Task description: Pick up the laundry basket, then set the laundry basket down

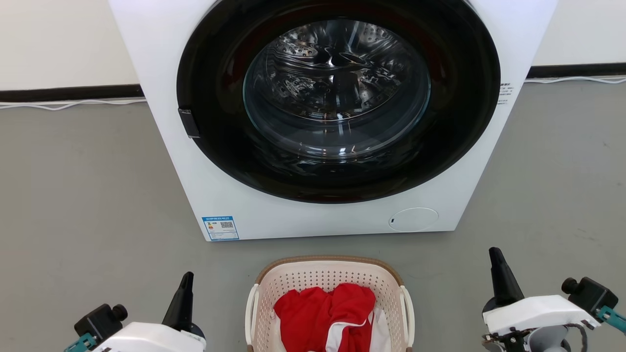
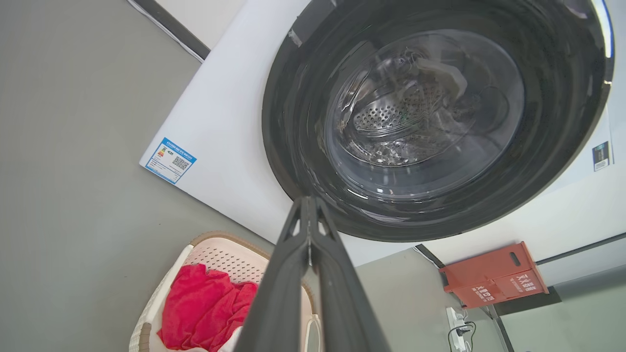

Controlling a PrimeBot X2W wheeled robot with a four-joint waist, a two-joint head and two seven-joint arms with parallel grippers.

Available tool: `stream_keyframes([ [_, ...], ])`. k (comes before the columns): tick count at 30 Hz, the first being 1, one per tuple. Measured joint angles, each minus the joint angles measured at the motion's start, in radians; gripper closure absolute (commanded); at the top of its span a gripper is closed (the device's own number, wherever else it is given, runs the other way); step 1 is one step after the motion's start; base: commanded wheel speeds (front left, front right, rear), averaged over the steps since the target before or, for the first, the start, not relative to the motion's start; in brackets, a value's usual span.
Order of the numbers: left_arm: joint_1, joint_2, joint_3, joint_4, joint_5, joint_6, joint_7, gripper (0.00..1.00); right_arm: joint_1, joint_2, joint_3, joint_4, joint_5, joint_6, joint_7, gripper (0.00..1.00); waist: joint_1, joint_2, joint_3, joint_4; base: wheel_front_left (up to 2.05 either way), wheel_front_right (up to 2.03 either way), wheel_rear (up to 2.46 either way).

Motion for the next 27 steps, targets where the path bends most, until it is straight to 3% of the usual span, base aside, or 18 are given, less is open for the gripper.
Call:
stream_keyframes([
  [27, -0.003, -0.007, 0.047, -0.027, -0.267, 0.000, 0.076, 1.00, 0.001, 0.003, -0.039, -0.043, 0.296, 0.000, 0.078, 1.00, 0.0000, 0.0000, -0.007, -0.008, 0.00, 0.00, 0.00],
])
